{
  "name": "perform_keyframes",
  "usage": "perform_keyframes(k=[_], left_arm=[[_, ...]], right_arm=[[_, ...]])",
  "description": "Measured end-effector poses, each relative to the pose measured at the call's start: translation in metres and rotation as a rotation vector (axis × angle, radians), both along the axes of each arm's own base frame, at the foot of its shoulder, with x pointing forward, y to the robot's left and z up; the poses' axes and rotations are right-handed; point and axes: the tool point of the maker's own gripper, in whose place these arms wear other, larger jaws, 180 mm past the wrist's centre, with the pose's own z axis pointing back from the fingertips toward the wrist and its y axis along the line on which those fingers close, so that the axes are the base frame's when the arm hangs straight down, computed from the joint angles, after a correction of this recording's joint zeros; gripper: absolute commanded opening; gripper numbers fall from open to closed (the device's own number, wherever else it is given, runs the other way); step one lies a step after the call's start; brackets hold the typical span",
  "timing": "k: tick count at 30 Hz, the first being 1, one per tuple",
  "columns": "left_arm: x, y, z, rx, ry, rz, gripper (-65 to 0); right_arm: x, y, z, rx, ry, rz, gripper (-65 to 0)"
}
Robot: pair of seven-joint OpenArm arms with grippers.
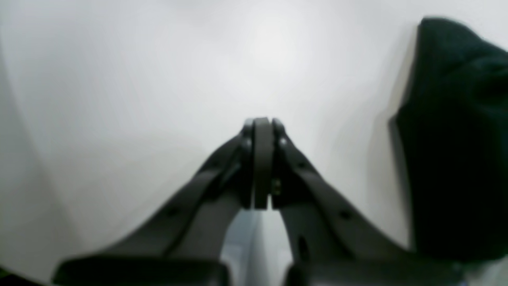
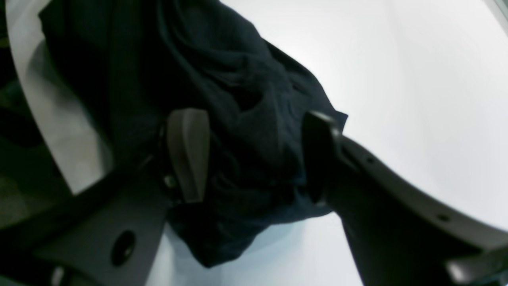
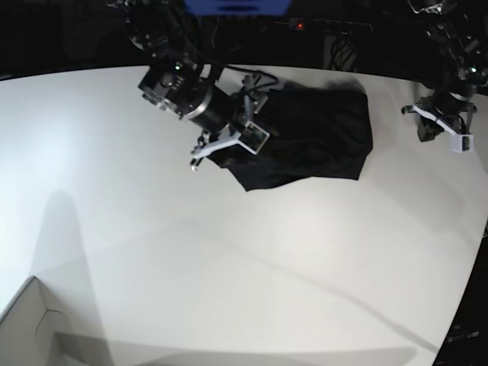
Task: Layout the t-shirt on the table in an organized manner, then fold the t-shirt properly
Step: 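Press and tuck the shirt bundle with the right gripper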
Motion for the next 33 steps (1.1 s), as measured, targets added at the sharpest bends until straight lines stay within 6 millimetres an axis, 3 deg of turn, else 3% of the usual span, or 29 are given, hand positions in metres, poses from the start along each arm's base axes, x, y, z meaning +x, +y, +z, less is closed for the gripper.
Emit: perform_keyframes(k=[6, 10, 17, 23, 29, 33], left_arm=[[0.003, -0.009, -0.008, -0.020, 0.016, -0.020, -64.9], [0.009, -0.030, -0.013, -0.038, 0.021, -0.077, -64.9], [0.012, -0.041, -0.015, -0.044, 0.028, -0.109, -64.9], [0.012, -0.039, -0.014, -0.041, 0.026, -0.108, -64.9], [0.012, -0.039, -0.015, -0.041, 0.026, -0.108, -64.9], [0.015, -0.057, -0.019, -0.050, 0.038, -0.162, -64.9]], right_arm=[[-0.002, 0.000, -0.004, -0.004, 0.012, 0.000, -30.2], [0.000, 0.000, -0.003, -0.004, 0.008, 0.000, -41.0], [0.000, 0.002, -0.014, -0.007, 0.040, -0.003, -51.6], [0.000, 0.002, -0.013, -0.002, 0.040, -0.006, -65.0], [-0.002, 0.007, 0.023, 0.046, -0.036, -0.015, -65.0], [-0.013, 0.029, 0.041, 0.109, -0.052, 0.012, -65.0]])
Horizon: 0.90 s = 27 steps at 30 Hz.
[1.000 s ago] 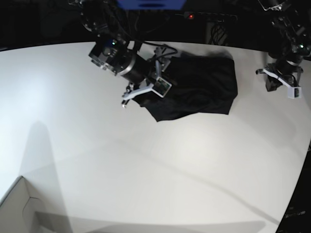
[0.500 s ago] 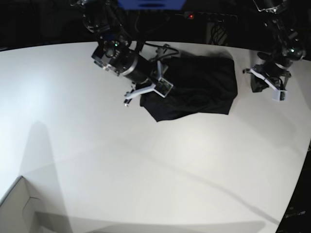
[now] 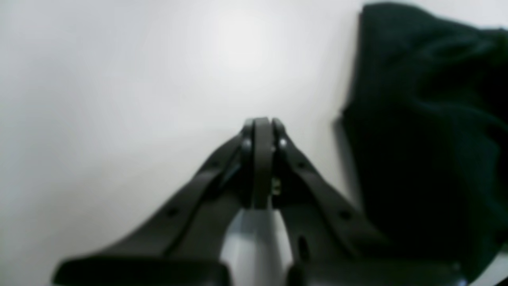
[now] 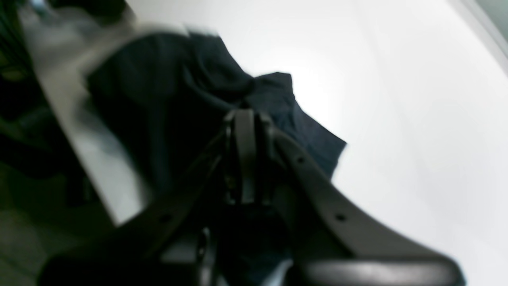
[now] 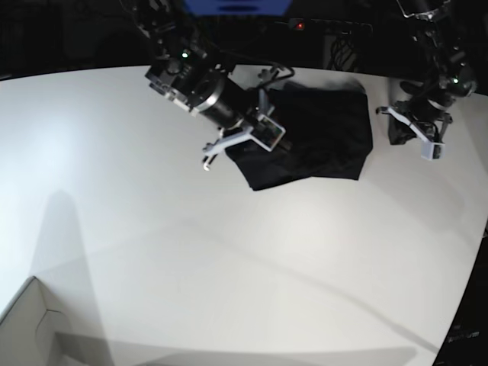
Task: Layout the t-shirt on the table in an organized manner, then fold the t-shirt properly
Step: 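Press and tuck the shirt bundle with the right gripper, then fold the bundle edge over with the right gripper, then withdraw it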
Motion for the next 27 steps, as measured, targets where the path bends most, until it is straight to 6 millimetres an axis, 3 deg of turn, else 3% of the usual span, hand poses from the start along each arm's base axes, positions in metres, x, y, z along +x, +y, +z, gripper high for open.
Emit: perform_keyframes(k=[2, 8, 11, 14, 19, 21, 23, 26, 27], left_arm=[[0.002, -0.008, -0.001, -0.014, -0.003, -0.013, -64.9], [0.001, -0.005, -0.001, -0.006, 0.001, -0.011, -64.9], [0.000, -0.003, -0.001, -0.002, 0.005, -0.013, -64.9], [0.001, 0.004, 0.002, 0.018, 0.007, -0.016, -64.9], [0.001, 0.007, 0.002, 0.024, 0.008, -0.016, -64.9], [0.001, 0.007, 0.002, 0.024, 0.007, -0.016, -64.9], [0.000, 0.006, 0.002, 0.023, 0.008, -0.016, -64.9], [0.001, 0.007, 0.003, 0.024, 0.006, -0.016, -64.9], [0.000, 0.007, 0.002, 0.025, 0.008, -0.016, -64.9]], right_arm=[[-0.010, 0.017, 0.006, 0.026, -0.001, 0.042, -65.0], [-0.034, 0.069, 0.032, 0.120, -0.013, 0.159, -65.0], [-0.040, 0.085, 0.041, 0.134, -0.036, 0.214, -65.0], [-0.051, 0.104, 0.030, 0.140, -0.009, 0.305, -65.0], [-0.073, 0.124, -0.003, 0.090, 0.064, 0.454, -65.0], [-0.069, 0.124, -0.020, 0.053, 0.082, 0.468, -65.0], [-0.047, 0.125, -0.032, -0.009, 0.065, 0.401, -65.0], [-0.042, 0.135, -0.016, 0.102, 0.061, 0.416, -65.0], [-0.042, 0.135, -0.019, 0.086, 0.069, 0.419, -65.0]])
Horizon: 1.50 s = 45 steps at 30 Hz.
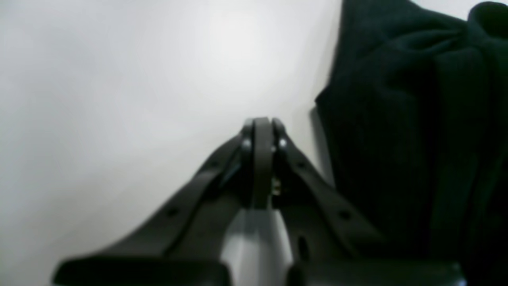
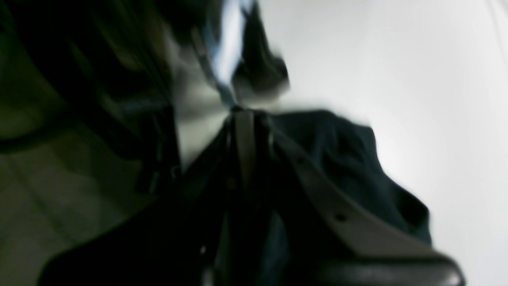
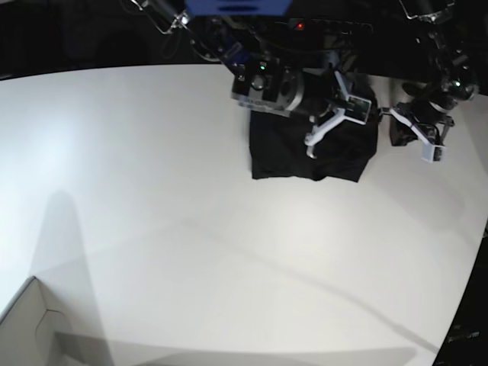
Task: Layout the t-shirt on the table in an organized manner, then fold the t-shirt properly
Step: 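Fold the bundle edge over with the right gripper, then withdraw it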
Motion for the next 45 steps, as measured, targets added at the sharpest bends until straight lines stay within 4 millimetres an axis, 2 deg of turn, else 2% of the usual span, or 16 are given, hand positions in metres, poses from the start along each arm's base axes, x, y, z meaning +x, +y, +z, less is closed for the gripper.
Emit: perform_keyframes(k=[2, 4, 6, 10, 14, 17, 20, 22, 26, 29, 32, 35, 38, 41, 45], left_arm=[[-0.002, 0.001, -0.001, 0.001, 0.004, 0.002, -64.9], [-0.003, 0.008, 0.001, 0.014, 0.004, 0.009, -64.9], [-0.004, 0.024, 0.008, 0.038, -0.009, 0.034, -64.6], [-0.014, 0.055, 0.015, 0.072, -0.011, 0.108, -64.5], [-0.013, 0.077, 0.027, 0.114, -0.026, 0.123, -64.4], [-0.007, 0.078, 0.036, 0.116, -0.052, 0.119, -64.0], [0.004, 0.070, 0.061, 0.099, -0.130, 0.102, -56.9], [0.014, 0.062, 0.081, 0.090, -0.182, 0.083, -48.2], [0.035, 0.028, 0.101, 0.040, -0.219, 0.054, -32.9], [0.044, 0.003, 0.102, -0.020, -0.225, 0.048, -29.3], [0.043, -0.026, 0.083, -0.052, -0.163, 0.014, -29.3], [0.046, -0.068, 0.065, -0.031, -0.102, -0.121, -29.3], [0.045, -0.093, 0.050, -0.023, -0.057, -0.174, -29.3], [0.039, -0.092, 0.037, 0.017, -0.012, -0.172, -29.3], [0.037, -0.089, 0.034, 0.045, 0.002, -0.173, -31.0]], right_arm=[[0.001, -0.002, -0.010, -0.039, 0.005, 0.003, -65.0], [0.002, -0.003, -0.012, -0.050, 0.002, 0.003, -64.2], [0.003, -0.002, -0.007, -0.038, -0.005, 0.001, -59.4], [0.001, -0.002, -0.003, -0.024, -0.007, -0.001, -45.6], [-0.005, 0.000, 0.011, 0.012, -0.010, -0.016, -36.5], [-0.003, -0.008, 0.028, 0.074, -0.014, -0.052, -34.6], [0.014, -0.043, 0.017, 0.035, -0.013, -0.148, -34.8], [0.024, -0.072, 0.007, 0.003, -0.008, -0.218, -34.8], [0.035, -0.134, -0.013, -0.077, 0.009, -0.358, -34.8], [0.040, -0.166, -0.013, -0.098, 0.005, -0.442, -34.8], [0.041, -0.193, -0.015, -0.118, 0.008, -0.512, -34.8], [0.038, -0.206, -0.021, -0.139, 0.027, -0.548, -34.8], [0.036, -0.213, -0.024, -0.145, 0.035, -0.566, -34.8], [0.036, -0.216, -0.025, -0.152, 0.039, -0.573, -34.8], [0.035, -0.215, -0.025, -0.151, 0.041, -0.571, -34.8]])
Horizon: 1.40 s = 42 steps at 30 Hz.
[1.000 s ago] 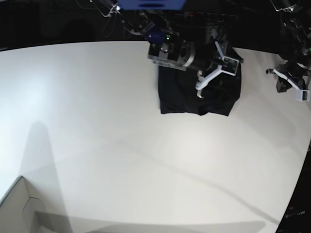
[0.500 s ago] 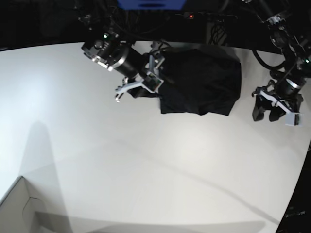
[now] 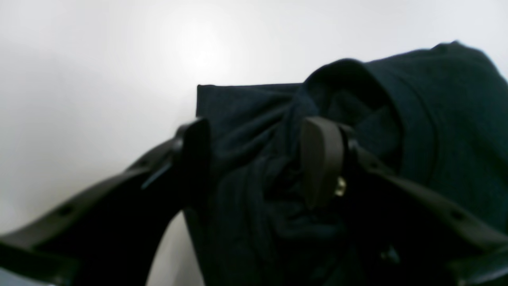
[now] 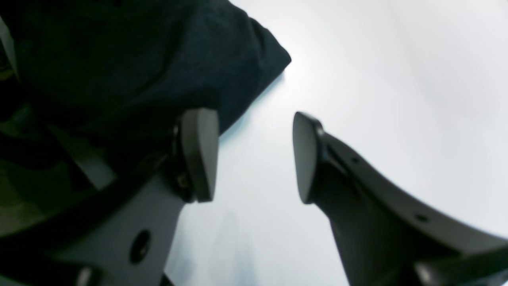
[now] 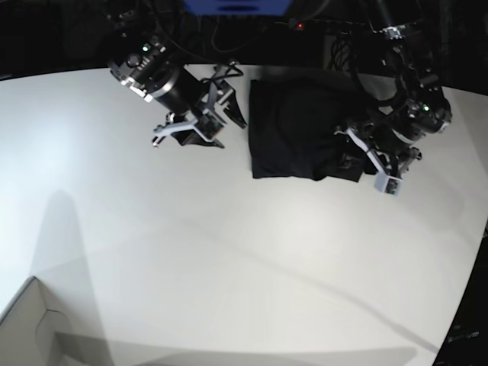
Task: Layout the t-shirt on the table in an organized manner, then fold the t-shirt properly
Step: 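Fold the bundle edge over with the right gripper, then withdraw it, then grasp the bundle edge with the left gripper and fold it over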
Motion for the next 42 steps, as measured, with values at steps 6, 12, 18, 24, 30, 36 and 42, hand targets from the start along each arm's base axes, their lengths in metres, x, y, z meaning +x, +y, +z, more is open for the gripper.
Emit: perform_keyframes(k=[6, 12, 18, 24, 30, 36, 42], left_arm=[[-0.002, 0.002, -0.002, 0.006, 0.007, -0.001, -57.7], [-0.002, 0.003, 0.000, 0.009, 0.002, 0.004, -65.0], [0.010, 0.015, 0.025, 0.035, -0.071, 0.032, -64.9], [0.027, 0.046, 0.054, 0.061, -0.159, 0.117, -64.9], [0.022, 0.063, 0.054, 0.086, -0.150, 0.145, -64.9], [-0.004, 0.082, 0.028, 0.085, -0.064, 0.208, -64.5], [-0.011, 0.103, 0.026, 0.070, -0.063, 0.283, -63.0]], right_arm=[[0.001, 0.000, 0.001, 0.003, -0.001, -0.002, -34.8], [0.003, 0.001, 0.002, 0.002, -0.007, -0.001, -34.8], [0.002, 0.001, 0.002, 0.005, -0.009, -0.001, -34.8], [0.001, 0.001, 0.002, 0.006, -0.006, -0.001, -34.8], [0.001, 0.001, 0.001, 0.005, -0.005, -0.001, -34.8], [0.001, 0.001, 0.001, 0.004, -0.004, -0.001, -34.8], [0.001, 0.003, 0.002, 0.007, -0.005, 0.002, -34.8]])
